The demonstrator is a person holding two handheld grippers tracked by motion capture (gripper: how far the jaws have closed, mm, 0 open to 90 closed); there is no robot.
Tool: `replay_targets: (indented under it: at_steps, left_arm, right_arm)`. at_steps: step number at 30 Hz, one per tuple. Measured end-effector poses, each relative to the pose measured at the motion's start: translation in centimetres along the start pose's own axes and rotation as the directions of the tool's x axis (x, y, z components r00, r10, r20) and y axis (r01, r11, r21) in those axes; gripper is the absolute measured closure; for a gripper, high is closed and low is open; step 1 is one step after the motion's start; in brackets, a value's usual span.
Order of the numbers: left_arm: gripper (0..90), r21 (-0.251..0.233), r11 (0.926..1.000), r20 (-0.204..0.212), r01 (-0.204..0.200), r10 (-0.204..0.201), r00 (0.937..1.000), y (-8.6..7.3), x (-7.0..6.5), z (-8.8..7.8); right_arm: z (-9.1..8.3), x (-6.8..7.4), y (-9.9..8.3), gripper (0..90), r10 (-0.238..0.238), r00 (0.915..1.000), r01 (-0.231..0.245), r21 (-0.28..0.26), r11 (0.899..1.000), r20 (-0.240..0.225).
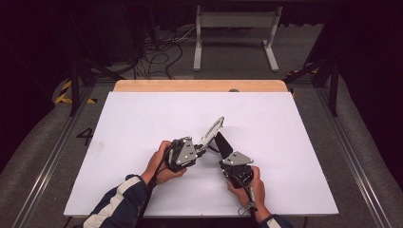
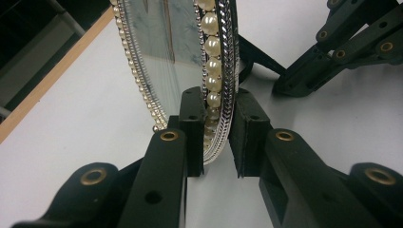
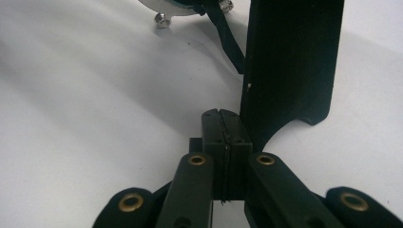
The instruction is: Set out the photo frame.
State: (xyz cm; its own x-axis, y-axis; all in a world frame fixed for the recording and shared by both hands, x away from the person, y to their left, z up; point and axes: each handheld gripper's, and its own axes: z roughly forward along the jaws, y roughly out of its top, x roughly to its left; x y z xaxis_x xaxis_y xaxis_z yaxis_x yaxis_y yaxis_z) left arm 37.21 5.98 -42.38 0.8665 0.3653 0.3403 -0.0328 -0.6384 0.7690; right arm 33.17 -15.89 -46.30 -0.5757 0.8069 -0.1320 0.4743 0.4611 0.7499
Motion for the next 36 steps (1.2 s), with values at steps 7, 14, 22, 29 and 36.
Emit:
replay_targets:
  at_steps: [7, 14, 22, 29, 36]
  left_arm:
    - [76.1, -0.008, 0.9999, -0.002, 0.011, -0.011, 0.9999, 0.1, -0.2, 0.3]
    - [75.1, -0.024, 0.9991, 0.013, 0.036, -0.035, 0.9993, 0.1, -0.1, 0.5]
    - [73.3, -0.040, 0.9967, 0.044, 0.071, -0.069, 0.9966, -0.1, 0.2, 0.6]
    - [69.8, -0.034, 0.9964, 0.065, 0.077, -0.075, 0.9951, -0.2, 0.2, 0.8]
    - [68.7, -0.032, 0.9966, 0.077, 0.076, -0.073, 0.9943, -0.2, 0.2, 0.9]
  right_arm:
    - [0.1, -0.6, -0.1, 90.0, 0.008, 0.9999, -0.008, -0.002, 1.000, 0.009]
    - [0.1, -1.2, -0.1, 90.0, 0.015, 0.9998, -0.014, -0.005, 1.000, 0.016]
    - [0.2, -1.5, -0.1, 90.0, 0.022, 0.9997, -0.022, -0.006, 1.000, 0.008]
    - [0.2, -2.1, -0.1, 90.0, 0.037, 0.9993, -0.037, -0.007, 0.999, -0.002]
    - [0.3, -2.6, -0.1, 90.0, 0.047, 0.9988, -0.047, -0.007, 0.999, -0.010]
